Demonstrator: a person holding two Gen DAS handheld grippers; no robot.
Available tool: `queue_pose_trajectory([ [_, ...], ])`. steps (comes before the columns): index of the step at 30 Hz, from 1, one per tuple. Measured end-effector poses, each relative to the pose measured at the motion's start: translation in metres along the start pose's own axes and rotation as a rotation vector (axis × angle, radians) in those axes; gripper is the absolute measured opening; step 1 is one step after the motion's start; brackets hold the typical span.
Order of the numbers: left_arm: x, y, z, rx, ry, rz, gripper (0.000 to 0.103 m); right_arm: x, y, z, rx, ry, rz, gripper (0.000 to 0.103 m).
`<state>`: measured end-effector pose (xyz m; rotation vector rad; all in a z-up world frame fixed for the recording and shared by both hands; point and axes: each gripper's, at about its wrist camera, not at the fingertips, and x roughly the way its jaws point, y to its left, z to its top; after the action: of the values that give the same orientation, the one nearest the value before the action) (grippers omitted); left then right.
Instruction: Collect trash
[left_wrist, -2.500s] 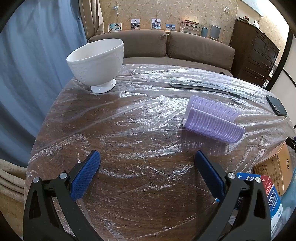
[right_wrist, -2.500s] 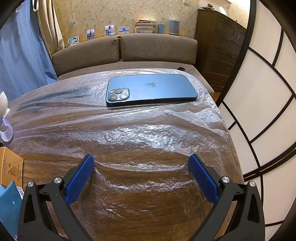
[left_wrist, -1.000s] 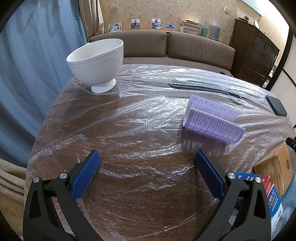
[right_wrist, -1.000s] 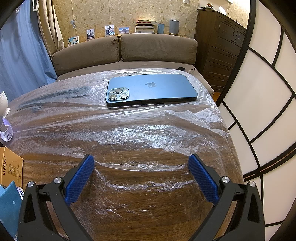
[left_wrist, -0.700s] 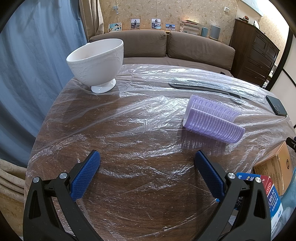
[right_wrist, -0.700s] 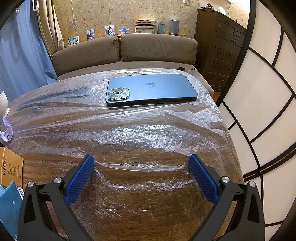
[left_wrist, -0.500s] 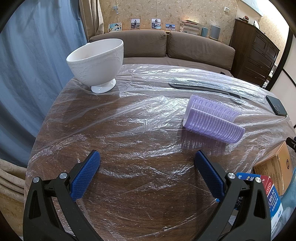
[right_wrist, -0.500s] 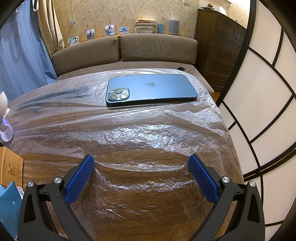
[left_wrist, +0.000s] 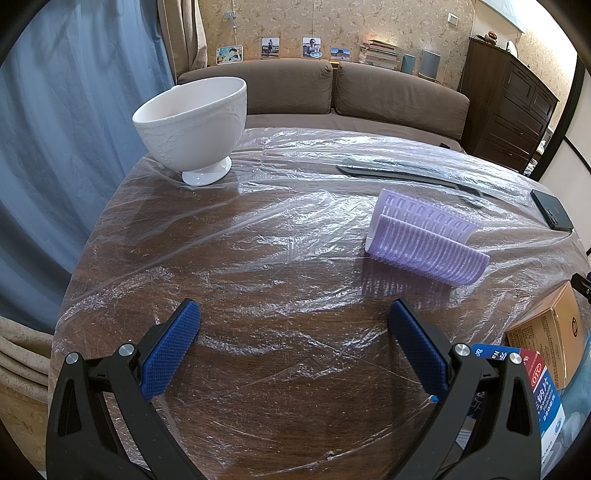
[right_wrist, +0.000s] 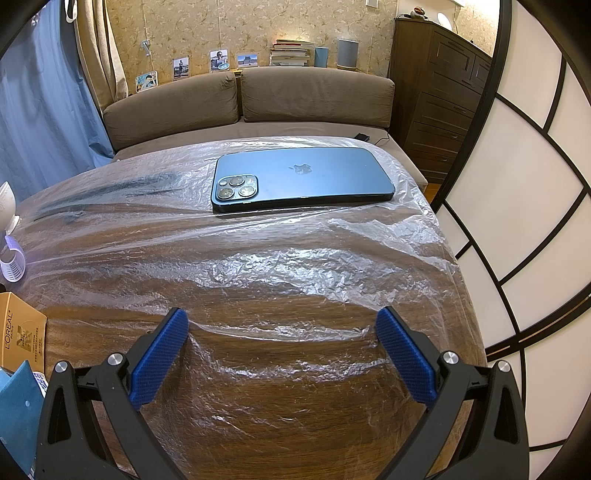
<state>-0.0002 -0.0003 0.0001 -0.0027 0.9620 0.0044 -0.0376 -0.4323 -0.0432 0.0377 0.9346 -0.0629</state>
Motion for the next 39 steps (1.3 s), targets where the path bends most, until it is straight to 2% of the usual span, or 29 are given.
queue_pose_trajectory([
  [14, 0.0, 0.0, 0.0, 0.0, 0.0, 0.0, 0.102, 0.0, 0.0, 0.0, 0.0, 0.0, 0.0, 0.099],
  [25, 0.002, 0.01, 0.007, 0.012, 0.0, -0.008, 0.102, 0.012, 0.006, -0.017, -0.016, 0.016, 0.012, 0.099],
  [27, 0.0, 0.013, 0.005, 0.017, 0.006, -0.009, 0.102, 0.009, 0.002, -0.021, 0.007, 0.015, -0.023, 0.099],
  [31, -0.013, 0.031, 0.008, -0.005, -0.028, -0.031, 0.102, -0.036, -0.011, -0.025, 0.007, -0.12, -0.045, 0.099],
  [35, -0.037, 0.034, 0.01, 0.046, -0.086, -0.034, 0.102, -0.094, -0.01, -0.05, -0.044, -0.227, -0.018, 0.099],
  [36, -0.045, 0.034, 0.012, 0.065, -0.102, -0.037, 0.102, -0.107, -0.008, -0.057, -0.052, -0.234, -0.005, 0.099],
  [39, -0.056, 0.035, 0.023, 0.088, -0.121, -0.086, 0.102, -0.142, 0.005, -0.087, -0.072, -0.25, 0.122, 0.099],
])
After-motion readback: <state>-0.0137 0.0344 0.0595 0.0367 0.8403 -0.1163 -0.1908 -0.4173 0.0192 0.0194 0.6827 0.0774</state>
